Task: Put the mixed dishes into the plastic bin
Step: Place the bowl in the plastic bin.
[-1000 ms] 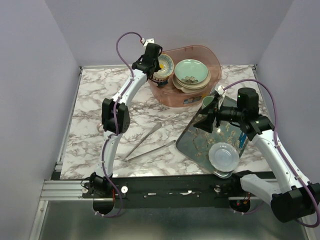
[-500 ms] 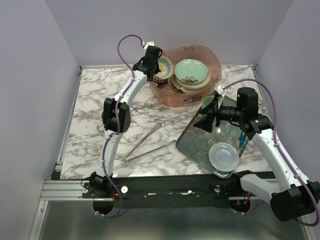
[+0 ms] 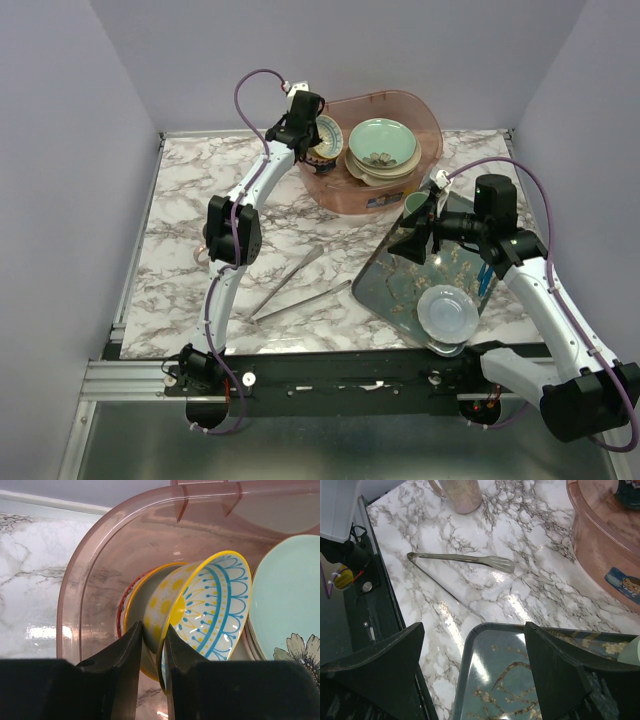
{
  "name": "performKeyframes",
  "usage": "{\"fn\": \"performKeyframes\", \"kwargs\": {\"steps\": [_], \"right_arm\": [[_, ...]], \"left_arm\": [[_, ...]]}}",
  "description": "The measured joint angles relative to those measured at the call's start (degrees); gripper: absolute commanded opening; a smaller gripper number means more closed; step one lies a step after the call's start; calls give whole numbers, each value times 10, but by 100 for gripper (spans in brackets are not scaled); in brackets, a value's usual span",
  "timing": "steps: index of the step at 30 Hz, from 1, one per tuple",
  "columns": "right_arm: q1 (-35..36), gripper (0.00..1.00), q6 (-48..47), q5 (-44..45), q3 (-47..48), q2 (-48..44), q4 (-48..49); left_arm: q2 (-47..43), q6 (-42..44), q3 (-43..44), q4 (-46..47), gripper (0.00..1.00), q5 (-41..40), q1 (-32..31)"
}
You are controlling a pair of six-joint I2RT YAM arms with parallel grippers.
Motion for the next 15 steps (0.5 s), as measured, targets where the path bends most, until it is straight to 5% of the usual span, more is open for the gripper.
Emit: {"fn": "performKeyframes", "kwargs": {"steps": [8, 15], "right_arm": [[-3, 89, 0, 0, 0, 0, 0], [-7, 89, 0, 0, 0, 0, 0]], "left_arm": [[-4, -2, 7, 12, 60, 1, 4], [-56, -2, 7, 12, 68, 6, 11]]}}
